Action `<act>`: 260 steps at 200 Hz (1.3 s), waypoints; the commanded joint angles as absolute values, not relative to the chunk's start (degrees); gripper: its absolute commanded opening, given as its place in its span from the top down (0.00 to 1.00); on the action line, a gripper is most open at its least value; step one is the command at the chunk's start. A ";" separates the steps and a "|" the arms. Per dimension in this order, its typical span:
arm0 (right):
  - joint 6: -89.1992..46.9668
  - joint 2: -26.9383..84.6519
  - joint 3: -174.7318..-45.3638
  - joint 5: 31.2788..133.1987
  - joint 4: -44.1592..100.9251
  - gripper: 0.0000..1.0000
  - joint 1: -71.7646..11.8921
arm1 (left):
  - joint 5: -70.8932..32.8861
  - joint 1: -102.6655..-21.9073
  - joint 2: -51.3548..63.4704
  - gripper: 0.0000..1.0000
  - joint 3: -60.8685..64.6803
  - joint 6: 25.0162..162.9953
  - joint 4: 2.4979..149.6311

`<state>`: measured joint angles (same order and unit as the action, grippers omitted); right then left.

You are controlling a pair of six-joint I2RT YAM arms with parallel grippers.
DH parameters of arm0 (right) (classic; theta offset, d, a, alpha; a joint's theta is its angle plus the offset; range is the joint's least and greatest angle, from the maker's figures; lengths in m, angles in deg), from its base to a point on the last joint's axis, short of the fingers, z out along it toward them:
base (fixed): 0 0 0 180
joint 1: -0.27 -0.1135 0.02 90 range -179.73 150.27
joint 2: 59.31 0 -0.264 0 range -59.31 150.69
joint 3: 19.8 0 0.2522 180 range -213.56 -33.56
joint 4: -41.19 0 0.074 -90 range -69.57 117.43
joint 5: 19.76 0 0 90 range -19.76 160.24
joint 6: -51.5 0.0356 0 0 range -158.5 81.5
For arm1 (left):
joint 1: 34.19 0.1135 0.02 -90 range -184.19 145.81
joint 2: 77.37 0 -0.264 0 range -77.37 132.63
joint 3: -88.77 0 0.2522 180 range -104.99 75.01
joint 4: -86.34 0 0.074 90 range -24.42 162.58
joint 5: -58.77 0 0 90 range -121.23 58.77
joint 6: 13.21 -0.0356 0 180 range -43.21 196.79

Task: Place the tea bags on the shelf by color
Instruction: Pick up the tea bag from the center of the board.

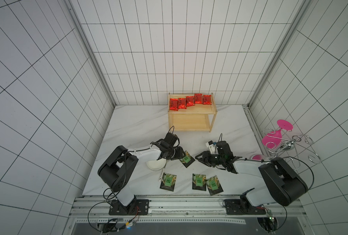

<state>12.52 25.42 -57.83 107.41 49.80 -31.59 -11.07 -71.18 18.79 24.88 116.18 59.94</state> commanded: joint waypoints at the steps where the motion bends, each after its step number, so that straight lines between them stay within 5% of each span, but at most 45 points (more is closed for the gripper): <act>1: 11.77 27.35 -59.71 105.74 48.27 0.57 -32.17 | -12.09 -70.75 20.91 0.55 25.38 115.52 61.51; 110: 21.74 35.56 -60.46 106.84 57.26 0.58 -34.09 | -10.49 -70.62 22.30 0.59 30.97 117.44 66.65; 168: 25.06 36.28 -59.23 106.92 62.33 0.70 -34.23 | -9.97 -70.46 22.21 0.60 31.84 117.65 67.40; 218: 25.14 35.75 -59.29 106.86 62.05 1.00 -33.98 | -9.45 -69.49 19.87 0.60 29.13 117.31 64.05; 260: 25.57 26.95 -60.14 98.28 60.47 1.00 -33.83 | -10.88 -60.77 6.19 0.57 20.66 115.73 48.34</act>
<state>25.29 32.72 -60.02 105.29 60.29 -33.86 -9.12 -66.20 15.14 26.65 117.19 58.85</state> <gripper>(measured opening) 0.042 0.425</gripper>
